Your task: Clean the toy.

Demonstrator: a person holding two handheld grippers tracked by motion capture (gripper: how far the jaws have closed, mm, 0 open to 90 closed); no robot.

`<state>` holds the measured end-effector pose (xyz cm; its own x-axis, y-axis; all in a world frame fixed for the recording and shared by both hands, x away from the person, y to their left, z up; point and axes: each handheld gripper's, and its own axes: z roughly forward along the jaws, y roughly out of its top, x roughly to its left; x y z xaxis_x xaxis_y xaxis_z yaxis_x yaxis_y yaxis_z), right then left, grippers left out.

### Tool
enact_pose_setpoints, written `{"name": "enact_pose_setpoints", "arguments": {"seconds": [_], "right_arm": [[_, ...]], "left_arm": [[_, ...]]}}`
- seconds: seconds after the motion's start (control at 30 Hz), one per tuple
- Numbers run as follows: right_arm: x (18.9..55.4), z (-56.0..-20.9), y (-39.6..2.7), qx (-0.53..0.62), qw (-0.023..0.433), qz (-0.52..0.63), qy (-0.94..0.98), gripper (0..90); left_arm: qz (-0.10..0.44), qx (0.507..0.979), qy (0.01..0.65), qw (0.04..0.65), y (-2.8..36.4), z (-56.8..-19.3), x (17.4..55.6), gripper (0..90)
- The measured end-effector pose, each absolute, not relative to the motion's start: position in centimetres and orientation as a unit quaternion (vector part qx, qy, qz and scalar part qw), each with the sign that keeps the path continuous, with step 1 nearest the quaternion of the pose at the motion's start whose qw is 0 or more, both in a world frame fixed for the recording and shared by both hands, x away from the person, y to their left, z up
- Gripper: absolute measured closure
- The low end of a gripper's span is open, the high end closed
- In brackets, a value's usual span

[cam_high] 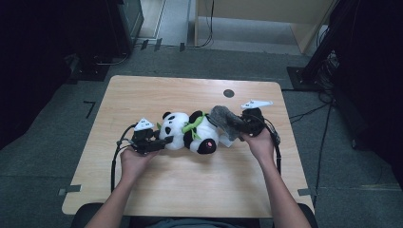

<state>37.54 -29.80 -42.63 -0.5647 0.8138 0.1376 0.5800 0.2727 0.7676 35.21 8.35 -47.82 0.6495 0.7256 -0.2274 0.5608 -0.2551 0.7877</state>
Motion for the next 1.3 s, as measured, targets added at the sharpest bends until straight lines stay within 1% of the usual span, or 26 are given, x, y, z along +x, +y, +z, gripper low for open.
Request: {"name": "enact_pose_setpoints", "arguments": {"seconds": [0.2,0.27,0.37,0.53,0.7,0.87,1.03,1.17,1.3], "right_arm": [[37.4,-42.3,-30.6,0.452,0.147,0.409,0.779,75.2],[37.3,-41.8,-30.9,0.455,0.143,0.422,0.771,75.4],[37.1,-40.6,-30.7,0.447,0.149,0.435,0.767,75.4],[37.2,-38.4,-29.2,0.424,0.158,0.453,0.769,75.5],[37.9,-37.5,-27.0,0.406,0.156,0.456,0.777,75.4],[38.9,-37.6,-24.3,0.394,0.144,0.452,0.787,75.1],[39.8,-38.8,-21.6,0.383,0.136,0.439,0.801,74.9],[40.3,-40.0,-20.9,0.386,0.127,0.415,0.814,74.7],[40.4,-40.5,-21.2,0.388,0.124,0.404,0.819,74.8]], "left_arm": [[0.089,0.786,0.404,0.459,8.5,-47.9,35.0,44.0],[0.089,0.787,0.404,0.458,8.4,-47.9,35.0,43.9],[0.088,0.785,0.407,0.458,8.4,-47.9,34.9,43.8],[0.087,0.783,0.41,0.459,8.3,-47.8,34.9,43.6],[0.085,0.785,0.41,0.458,8.3,-47.8,34.9,43.5],[0.086,0.783,0.411,0.458,8.2,-47.8,34.9,43.5],[0.088,0.781,0.415,0.458,8.1,-47.8,34.9,43.6],[0.088,0.782,0.415,0.456,8.1,-47.8,34.9,44.0],[0.086,0.782,0.416,0.456,8.1,-47.8,35.0,44.9]]}}
